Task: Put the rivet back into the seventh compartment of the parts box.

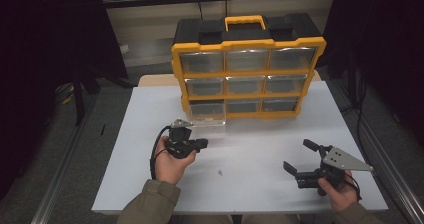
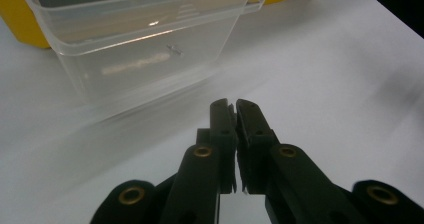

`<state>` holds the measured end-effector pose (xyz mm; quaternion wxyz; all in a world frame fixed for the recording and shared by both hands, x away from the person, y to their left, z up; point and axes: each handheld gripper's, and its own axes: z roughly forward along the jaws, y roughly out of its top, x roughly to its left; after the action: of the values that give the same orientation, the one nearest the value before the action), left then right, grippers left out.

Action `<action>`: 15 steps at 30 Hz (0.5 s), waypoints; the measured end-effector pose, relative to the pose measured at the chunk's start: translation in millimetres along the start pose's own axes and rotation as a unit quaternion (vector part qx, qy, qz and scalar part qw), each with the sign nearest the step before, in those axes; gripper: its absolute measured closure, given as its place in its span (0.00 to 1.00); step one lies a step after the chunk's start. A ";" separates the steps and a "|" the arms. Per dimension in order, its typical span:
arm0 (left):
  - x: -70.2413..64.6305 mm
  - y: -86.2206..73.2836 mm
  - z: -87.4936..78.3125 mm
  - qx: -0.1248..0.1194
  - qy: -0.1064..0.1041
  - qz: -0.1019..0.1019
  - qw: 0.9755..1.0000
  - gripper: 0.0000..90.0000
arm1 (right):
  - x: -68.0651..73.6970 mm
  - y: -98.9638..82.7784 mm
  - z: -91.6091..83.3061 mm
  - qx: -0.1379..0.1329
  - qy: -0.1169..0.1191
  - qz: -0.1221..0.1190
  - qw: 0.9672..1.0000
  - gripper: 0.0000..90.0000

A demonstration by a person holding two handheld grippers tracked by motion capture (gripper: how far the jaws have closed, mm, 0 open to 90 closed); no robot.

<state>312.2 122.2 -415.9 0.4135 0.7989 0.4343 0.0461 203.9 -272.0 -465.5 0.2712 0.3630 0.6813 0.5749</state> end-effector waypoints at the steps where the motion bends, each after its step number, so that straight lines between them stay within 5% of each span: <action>1: 0.7 1.1 -0.7 0.003 -0.001 0.002 1.000 0.96 | 0.0 0.0 0.0 0.000 0.000 0.000 1.000 0.00; 15: 2.1 14.6 -6.1 -0.005 0.009 -0.010 1.000 0.96 | -0.6 -0.4 0.3 0.001 0.001 -0.003 1.000 0.00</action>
<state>320.4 123.4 -402.2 0.4139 0.7923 0.4454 0.0513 204.4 -272.3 -466.0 0.2721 0.3605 0.6834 0.5735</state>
